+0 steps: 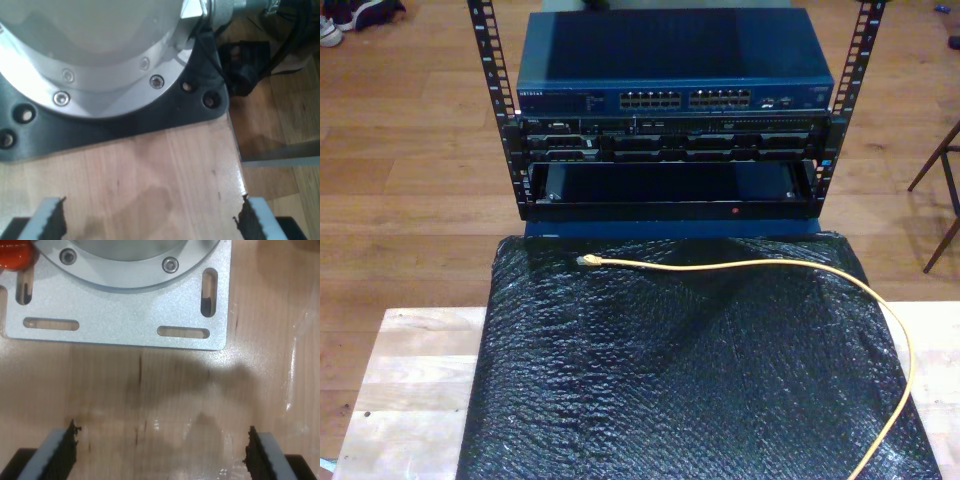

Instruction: Grab the cable and plug it in

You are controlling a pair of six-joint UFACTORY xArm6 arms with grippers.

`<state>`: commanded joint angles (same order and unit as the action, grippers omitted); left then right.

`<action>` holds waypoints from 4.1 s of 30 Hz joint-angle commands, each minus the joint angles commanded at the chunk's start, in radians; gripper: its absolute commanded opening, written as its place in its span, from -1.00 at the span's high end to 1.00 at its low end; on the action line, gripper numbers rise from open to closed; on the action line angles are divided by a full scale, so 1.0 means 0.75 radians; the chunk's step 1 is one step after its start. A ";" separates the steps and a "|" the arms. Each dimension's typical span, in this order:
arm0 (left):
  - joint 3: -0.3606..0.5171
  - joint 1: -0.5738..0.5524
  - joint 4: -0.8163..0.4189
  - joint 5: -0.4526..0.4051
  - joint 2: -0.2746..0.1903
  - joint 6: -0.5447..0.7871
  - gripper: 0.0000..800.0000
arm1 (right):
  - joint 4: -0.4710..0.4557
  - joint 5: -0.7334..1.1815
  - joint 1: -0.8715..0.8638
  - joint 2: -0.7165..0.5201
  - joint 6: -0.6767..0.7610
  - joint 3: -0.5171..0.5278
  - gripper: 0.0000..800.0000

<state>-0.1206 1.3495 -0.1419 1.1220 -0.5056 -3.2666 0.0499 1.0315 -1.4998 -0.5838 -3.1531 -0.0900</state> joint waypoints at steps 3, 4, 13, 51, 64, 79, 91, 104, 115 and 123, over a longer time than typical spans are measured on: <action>0.000 0.000 0.000 0.000 0.000 0.000 -1.00 | 0.000 0.000 0.000 0.000 0.002 0.000 -0.99; 0.000 0.000 0.000 0.000 0.000 0.000 -1.00 | 0.000 0.000 0.000 0.000 0.002 0.000 -0.99; 0.000 0.000 0.000 0.000 0.000 0.000 -1.00 | 0.000 0.000 0.000 0.000 0.000 0.000 -0.99; 0.000 0.000 0.000 0.000 0.000 0.000 -1.00 | -0.002 0.000 0.000 0.000 0.000 -0.002 -0.99; -0.027 -0.002 -0.008 0.018 -0.010 0.000 -1.00 | 0.000 0.023 0.000 -0.080 0.004 -0.018 -0.99; -0.188 -0.018 -0.002 0.276 -0.018 -0.008 -1.00 | 0.008 0.346 0.002 -0.082 0.137 -0.325 -0.99; -0.378 -0.217 0.127 0.571 -0.016 -0.139 -1.00 | 0.047 0.450 0.108 0.033 0.370 -0.538 -0.99; -0.493 -0.505 0.239 0.659 -0.006 -0.430 -1.00 | 0.254 0.673 0.252 0.211 0.653 -0.851 -0.99; -0.561 -0.610 0.397 0.724 0.000 -0.544 -1.00 | 0.421 0.874 0.417 0.340 0.941 -1.060 -0.99; -0.593 -0.794 0.452 0.741 0.000 -0.745 -1.00 | 0.456 0.904 0.546 0.342 1.082 -1.111 -0.99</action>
<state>-0.5656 0.7541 0.1972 1.6774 -0.5056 -3.8251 0.3920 1.7097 -1.0902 -0.3276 -2.3414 -0.9231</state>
